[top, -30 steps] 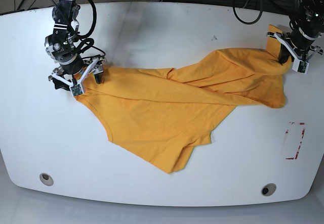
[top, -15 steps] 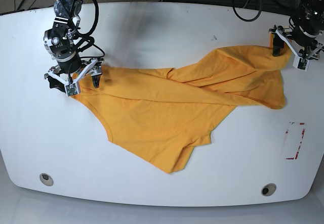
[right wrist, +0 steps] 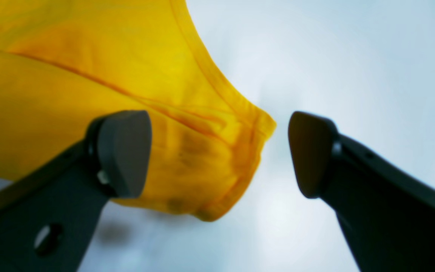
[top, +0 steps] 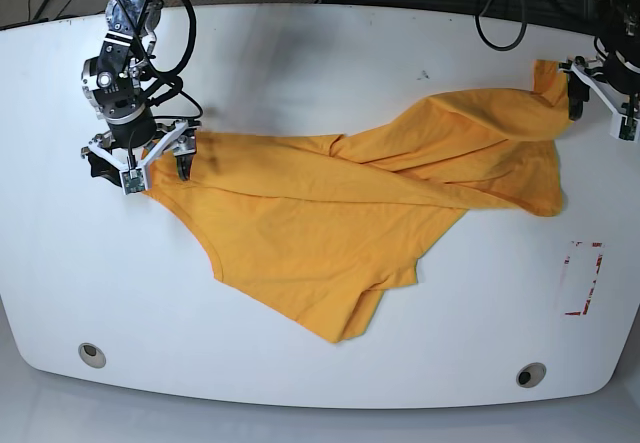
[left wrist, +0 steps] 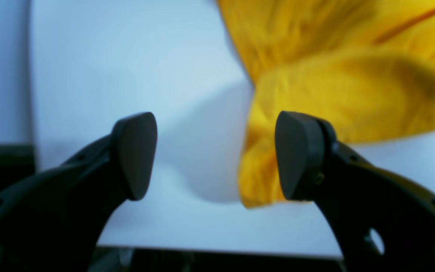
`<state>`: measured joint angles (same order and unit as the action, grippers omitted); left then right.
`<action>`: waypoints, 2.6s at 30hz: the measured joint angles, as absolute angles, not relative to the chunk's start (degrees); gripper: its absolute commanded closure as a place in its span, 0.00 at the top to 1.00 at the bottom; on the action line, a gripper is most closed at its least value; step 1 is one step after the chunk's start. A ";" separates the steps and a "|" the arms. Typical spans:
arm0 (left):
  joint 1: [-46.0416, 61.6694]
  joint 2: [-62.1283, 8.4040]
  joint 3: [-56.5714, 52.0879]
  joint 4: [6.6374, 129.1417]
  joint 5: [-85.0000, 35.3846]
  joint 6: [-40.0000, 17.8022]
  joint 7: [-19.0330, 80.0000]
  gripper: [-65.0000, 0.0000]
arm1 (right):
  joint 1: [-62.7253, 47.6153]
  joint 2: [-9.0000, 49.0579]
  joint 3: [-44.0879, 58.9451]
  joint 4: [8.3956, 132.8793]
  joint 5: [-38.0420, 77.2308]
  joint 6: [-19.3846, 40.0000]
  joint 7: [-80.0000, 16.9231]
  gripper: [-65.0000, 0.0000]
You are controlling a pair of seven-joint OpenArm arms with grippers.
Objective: Layout the t-shirt on the table in an organized manner, then fold the t-shirt properly
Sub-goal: 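Lay the shirt flat and release it from both grippers, then regrasp the shirt edges with both grippers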
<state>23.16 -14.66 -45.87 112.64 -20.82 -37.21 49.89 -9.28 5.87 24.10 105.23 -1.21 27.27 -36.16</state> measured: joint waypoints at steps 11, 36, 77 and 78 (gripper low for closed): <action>14.94 -14.55 -51.83 112.60 -19.55 -38.65 50.59 0.72 | -4.16 5.65 29.74 96.71 -1.28 27.24 -36.12 0.83; -1.85 -14.50 -40.45 106.69 -8.12 -33.98 50.52 0.72 | 4.19 4.75 30.74 81.62 -1.89 29.15 -36.03 0.67; -9.91 -14.41 -34.98 76.03 -7.92 -33.21 47.55 0.72 | 4.91 4.14 33.54 78.91 -1.32 31.29 -35.18 0.02; -10.11 -14.28 -35.11 75.44 -7.62 -33.34 47.57 0.72 | 4.91 4.10 33.58 78.91 -1.54 31.68 -35.18 0.02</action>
